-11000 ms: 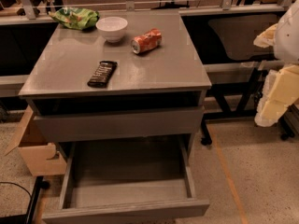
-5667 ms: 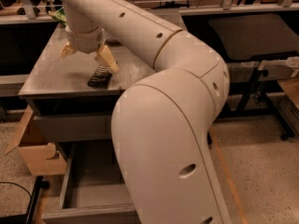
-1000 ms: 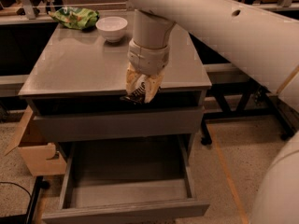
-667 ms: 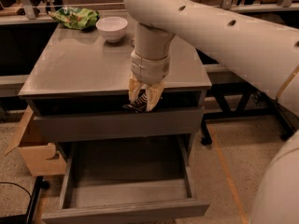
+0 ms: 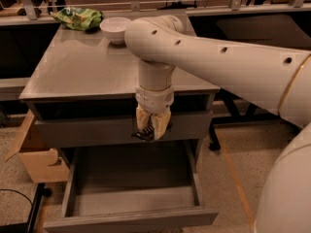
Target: Place rxbar chocolate into middle drawer
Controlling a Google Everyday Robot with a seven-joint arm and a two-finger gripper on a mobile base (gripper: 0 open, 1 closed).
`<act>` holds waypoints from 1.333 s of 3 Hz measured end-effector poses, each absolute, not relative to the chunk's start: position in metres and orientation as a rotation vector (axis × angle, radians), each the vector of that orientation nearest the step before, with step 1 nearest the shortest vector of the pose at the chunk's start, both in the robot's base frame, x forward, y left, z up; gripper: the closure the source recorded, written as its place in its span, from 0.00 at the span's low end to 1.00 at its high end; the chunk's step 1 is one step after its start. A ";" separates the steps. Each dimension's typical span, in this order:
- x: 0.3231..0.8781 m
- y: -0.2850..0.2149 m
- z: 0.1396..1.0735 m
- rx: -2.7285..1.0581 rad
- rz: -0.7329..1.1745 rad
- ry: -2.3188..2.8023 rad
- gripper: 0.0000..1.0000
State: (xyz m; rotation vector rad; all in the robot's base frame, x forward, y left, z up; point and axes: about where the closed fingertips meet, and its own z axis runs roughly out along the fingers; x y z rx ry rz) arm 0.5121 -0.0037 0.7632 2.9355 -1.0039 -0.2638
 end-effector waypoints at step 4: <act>0.501 0.003 0.656 2.925 -0.226 -1.080 1.00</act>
Offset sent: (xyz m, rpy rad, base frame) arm -0.0081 0.0156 -0.1373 0.0643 -0.0729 -0.0230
